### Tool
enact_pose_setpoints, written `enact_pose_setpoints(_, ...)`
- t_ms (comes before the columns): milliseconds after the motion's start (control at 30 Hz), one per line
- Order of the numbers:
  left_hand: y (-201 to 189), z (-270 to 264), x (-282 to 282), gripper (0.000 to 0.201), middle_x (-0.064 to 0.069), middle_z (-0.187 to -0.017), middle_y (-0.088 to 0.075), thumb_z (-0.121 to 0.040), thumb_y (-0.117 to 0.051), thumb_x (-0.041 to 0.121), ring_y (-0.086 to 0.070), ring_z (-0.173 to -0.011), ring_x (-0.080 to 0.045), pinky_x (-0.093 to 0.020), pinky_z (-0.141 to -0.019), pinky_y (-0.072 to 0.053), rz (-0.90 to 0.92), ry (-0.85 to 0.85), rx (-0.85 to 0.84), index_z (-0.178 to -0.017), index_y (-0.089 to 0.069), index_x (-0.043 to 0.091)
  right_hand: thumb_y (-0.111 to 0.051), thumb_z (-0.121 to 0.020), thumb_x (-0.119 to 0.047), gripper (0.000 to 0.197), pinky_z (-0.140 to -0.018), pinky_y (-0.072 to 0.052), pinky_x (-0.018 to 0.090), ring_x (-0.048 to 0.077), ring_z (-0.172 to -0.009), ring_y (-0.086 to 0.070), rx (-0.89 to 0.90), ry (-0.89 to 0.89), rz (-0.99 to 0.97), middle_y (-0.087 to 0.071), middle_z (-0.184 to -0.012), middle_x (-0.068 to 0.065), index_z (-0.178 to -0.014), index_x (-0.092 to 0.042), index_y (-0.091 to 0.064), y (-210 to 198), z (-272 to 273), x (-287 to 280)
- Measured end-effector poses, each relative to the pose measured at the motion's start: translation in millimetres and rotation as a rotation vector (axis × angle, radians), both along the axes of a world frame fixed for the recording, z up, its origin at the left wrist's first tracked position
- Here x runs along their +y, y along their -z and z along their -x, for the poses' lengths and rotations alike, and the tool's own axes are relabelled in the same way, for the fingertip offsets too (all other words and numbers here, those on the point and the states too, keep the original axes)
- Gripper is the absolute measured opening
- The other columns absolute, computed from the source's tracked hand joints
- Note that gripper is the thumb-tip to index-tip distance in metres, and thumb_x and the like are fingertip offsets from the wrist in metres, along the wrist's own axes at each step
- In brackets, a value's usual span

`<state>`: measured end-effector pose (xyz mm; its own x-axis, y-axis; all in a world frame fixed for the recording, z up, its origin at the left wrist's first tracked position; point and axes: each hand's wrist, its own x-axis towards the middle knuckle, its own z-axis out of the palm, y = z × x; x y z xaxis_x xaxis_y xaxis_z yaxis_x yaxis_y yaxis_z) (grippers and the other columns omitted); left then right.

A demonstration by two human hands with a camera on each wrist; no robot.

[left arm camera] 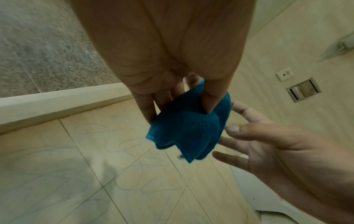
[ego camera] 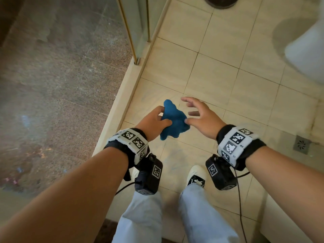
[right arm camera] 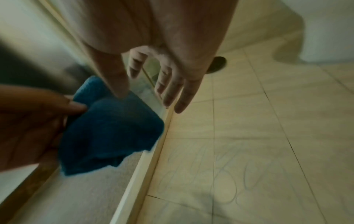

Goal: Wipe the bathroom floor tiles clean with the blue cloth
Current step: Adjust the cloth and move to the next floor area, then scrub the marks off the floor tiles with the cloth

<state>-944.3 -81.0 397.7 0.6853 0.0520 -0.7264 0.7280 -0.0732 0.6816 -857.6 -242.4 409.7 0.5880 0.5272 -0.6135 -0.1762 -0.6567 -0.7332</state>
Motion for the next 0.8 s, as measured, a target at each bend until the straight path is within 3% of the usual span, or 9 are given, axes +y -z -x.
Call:
enact_pose_setpoints(67,7,-1,8,0.023,-0.016,-0.103,-0.069,-0.095,-0.053,0.01,-0.066,-0.098,-0.033,-0.051,-0.094,-0.05,0.023,0.032,-0.012,-0.117,-0.047,0.016,-0.065,-0.084,-0.01,0.076,-0.089,-0.038,0.016,0.004,-0.121,-0.04,0.024,-0.091,-0.062,-0.031,-0.143,-0.014,-0.14,-0.045,-0.028,4,6,6)
enact_pose_setpoints(133,15,0,16,0.017,-0.021,-0.105,-0.067,-0.094,-0.056,0.015,-0.063,-0.1,-0.041,-0.056,-0.092,-0.049,0.044,0.06,-0.009,-0.11,-0.05,0.014,-0.071,-0.08,-0.013,0.082,-0.087,-0.044,0.014,0.004,-0.116,-0.049,0.031,-0.174,-0.077,-0.041,-0.137,-0.014,-0.142,-0.042,-0.026,16,14,18)
enact_pose_setpoints(233,34,11,20,0.035,-0.018,-0.11,-0.063,-0.088,-0.059,0.028,-0.06,-0.106,-0.037,-0.047,-0.094,-0.049,-0.027,0.11,0.038,-0.119,-0.054,0.011,-0.067,-0.081,-0.012,0.058,-0.069,-0.049,0.017,0.015,-0.098,-0.06,-0.064,-0.078,0.032,-0.058,-0.113,-0.003,-0.131,-0.031,-0.043,43,24,32)
enact_pose_setpoints(300,45,26,21,0.041,-0.004,-0.118,-0.06,-0.095,-0.057,0.023,-0.057,-0.11,-0.024,-0.031,-0.092,-0.044,-0.17,0.171,0.08,-0.134,-0.047,0.02,-0.063,-0.084,-0.011,0.047,-0.068,-0.049,0.023,0.018,-0.093,-0.059,-0.081,-0.044,0.098,-0.06,-0.108,0.0,-0.125,-0.025,-0.048,57,31,35)
enact_pose_setpoints(333,50,35,23,0.047,-0.003,-0.125,-0.056,-0.095,-0.056,0.023,-0.055,-0.113,-0.022,-0.03,-0.093,-0.043,-0.278,0.21,0.111,-0.139,-0.041,0.023,-0.061,-0.084,-0.011,0.045,-0.068,-0.052,0.029,0.02,-0.089,-0.06,-0.076,-0.048,0.13,-0.06,-0.107,0.002,-0.125,-0.024,-0.048,61,34,34)
enact_pose_setpoints(433,56,54,29,0.057,-0.007,-0.14,-0.047,-0.096,-0.055,0.027,-0.05,-0.123,-0.027,-0.036,-0.101,-0.04,-0.533,0.354,0.185,-0.147,-0.029,0.026,-0.056,-0.087,-0.01,0.045,-0.073,-0.051,0.033,0.02,-0.086,-0.056,-0.1,-0.085,0.204,-0.059,-0.107,0.007,-0.13,-0.018,-0.044,68,33,27)
enact_pose_setpoints(567,65,57,40,0.059,-0.01,-0.148,-0.036,-0.097,-0.052,0.026,-0.045,-0.128,-0.029,-0.038,-0.1,-0.039,-0.629,0.423,0.22,-0.149,-0.025,0.025,-0.054,-0.088,-0.01,0.047,-0.076,-0.042,0.029,0.018,-0.093,-0.05,-0.132,-0.137,0.236,-0.056,-0.118,0.009,-0.133,-0.015,-0.039,87,24,24)
enact_pose_setpoints(700,110,50,54,0.059,-0.009,-0.147,-0.036,-0.096,-0.053,0.027,-0.044,-0.128,-0.029,-0.039,-0.1,-0.039,-0.663,0.433,0.189,-0.149,-0.026,0.024,-0.057,-0.088,-0.011,0.052,-0.085,-0.047,0.034,0.025,-0.106,-0.054,-0.132,-0.184,0.259,-0.054,-0.126,0.009,-0.136,-0.018,-0.037,137,21,34)
enact_pose_setpoints(800,161,40,68,0.062,-0.007,-0.15,-0.034,-0.096,-0.055,0.031,-0.044,-0.13,-0.028,-0.04,-0.104,-0.04,-0.677,0.457,0.139,-0.149,-0.025,0.025,-0.057,-0.089,-0.013,0.051,-0.081,-0.048,0.034,0.024,-0.103,-0.055,-0.137,-0.17,0.251,-0.055,-0.125,0.007,-0.136,-0.022,-0.038,190,14,47)
